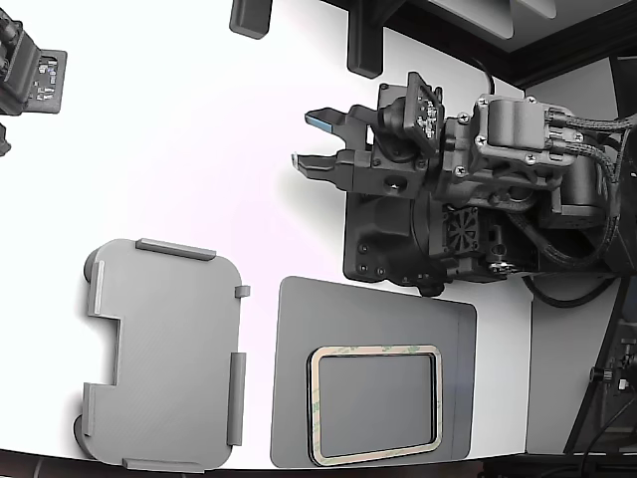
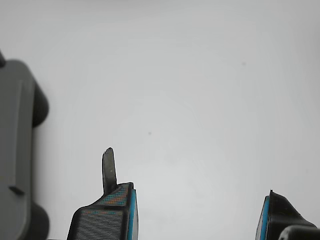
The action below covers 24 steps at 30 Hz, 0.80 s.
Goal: Grab top frame and put it into gray box.
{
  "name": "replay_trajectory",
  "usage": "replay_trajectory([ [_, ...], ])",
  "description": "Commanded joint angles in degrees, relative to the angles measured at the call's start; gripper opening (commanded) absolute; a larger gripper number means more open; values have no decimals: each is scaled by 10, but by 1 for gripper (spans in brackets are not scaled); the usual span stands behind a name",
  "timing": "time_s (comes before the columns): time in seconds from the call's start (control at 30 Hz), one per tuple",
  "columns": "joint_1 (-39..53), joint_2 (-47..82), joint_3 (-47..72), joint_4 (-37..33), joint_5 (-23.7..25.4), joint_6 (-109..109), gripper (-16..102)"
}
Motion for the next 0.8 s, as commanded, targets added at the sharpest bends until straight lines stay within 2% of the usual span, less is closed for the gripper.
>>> replay_trajectory([
  [0.0, -10, 12, -13, -2, 15, 11, 100],
  [0.33, -10, -4, -23, -4, 15, 11, 100],
  [0.57, 21, -116, -130, 1, 23, -18, 96],
  [0.67, 47, -165, -180, 18, 33, -217, 94],
  [0.7, 54, -174, -191, 16, 32, -274, 100],
  [0.77, 74, -192, -213, 19, 36, -336, 97],
])
